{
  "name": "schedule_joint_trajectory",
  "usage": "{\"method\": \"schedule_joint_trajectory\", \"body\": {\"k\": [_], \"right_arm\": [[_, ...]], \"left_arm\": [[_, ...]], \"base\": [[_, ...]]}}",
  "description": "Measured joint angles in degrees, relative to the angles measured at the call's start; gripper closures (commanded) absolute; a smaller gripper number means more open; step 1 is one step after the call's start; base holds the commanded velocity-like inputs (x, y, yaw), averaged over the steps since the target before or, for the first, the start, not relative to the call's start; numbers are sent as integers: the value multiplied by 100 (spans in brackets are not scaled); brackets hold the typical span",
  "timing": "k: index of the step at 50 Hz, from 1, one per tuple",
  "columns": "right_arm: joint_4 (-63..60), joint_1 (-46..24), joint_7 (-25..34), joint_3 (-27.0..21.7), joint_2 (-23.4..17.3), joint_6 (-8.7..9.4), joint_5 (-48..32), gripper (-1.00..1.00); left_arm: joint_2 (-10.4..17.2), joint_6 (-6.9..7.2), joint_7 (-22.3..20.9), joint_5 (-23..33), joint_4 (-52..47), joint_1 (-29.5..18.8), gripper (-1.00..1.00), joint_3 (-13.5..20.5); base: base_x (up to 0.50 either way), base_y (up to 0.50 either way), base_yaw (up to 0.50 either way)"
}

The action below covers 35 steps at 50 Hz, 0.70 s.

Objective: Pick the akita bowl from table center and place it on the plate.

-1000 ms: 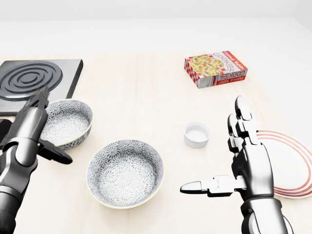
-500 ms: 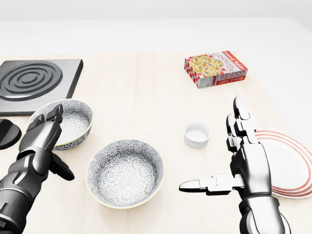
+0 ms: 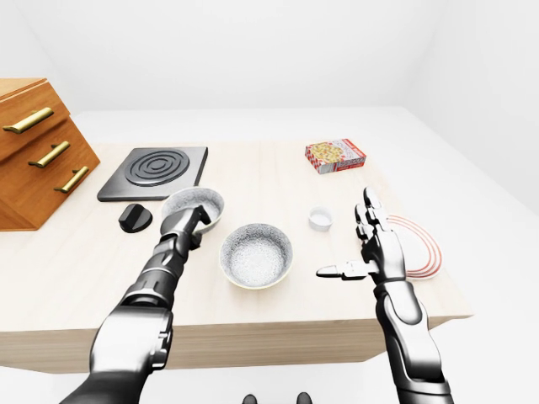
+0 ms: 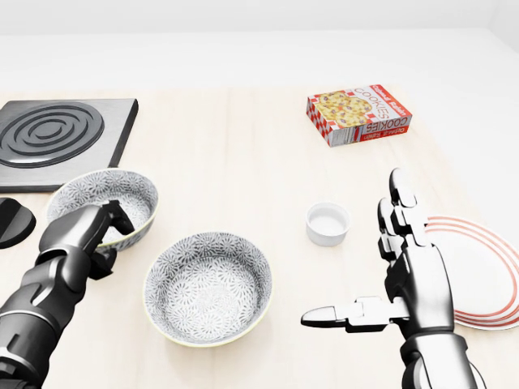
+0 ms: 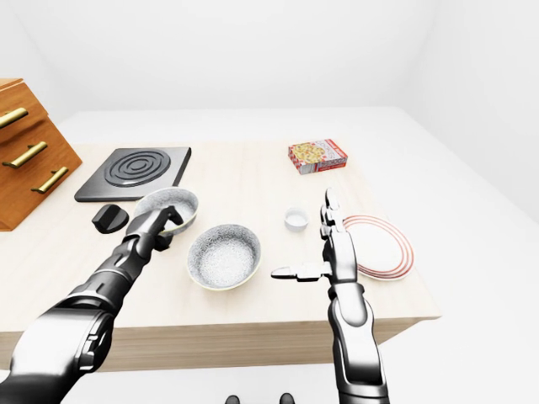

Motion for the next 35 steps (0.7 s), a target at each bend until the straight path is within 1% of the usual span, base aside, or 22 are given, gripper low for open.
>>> {"method": "schedule_joint_trajectory", "body": {"k": [6,16,21,23,26,32,35], "right_arm": [[19,-8,1,14,6,0,-3,-100],[54,-35,-9,46,13,0,-15,-100],[78,-70,-26,62,18,0,-25,-100],[84,-85,-35,68,19,0,-28,-100],[74,-91,-40,76,19,0,-29,-100],[16,-70,-37,80,19,0,-24,-100],[-17,-50,-30,80,19,0,-21,-100]], "left_arm": [[4,1,-31,41,-20,-28,100,18],[0,0,71,-2,-82,-4,100,-64],[52,0,-53,-5,-359,121,100,-71],[91,0,-184,5,-589,211,100,-54],[165,0,-545,-43,-1187,411,100,24],[276,1,-1471,-173,-2772,879,100,268],[305,30,-1938,-194,-3598,1105,100,396]], "base": [[0,0,0],[0,0,0],[0,0,0],[0,0,0],[0,0,0],[0,0,0],[0,0,0]]}}
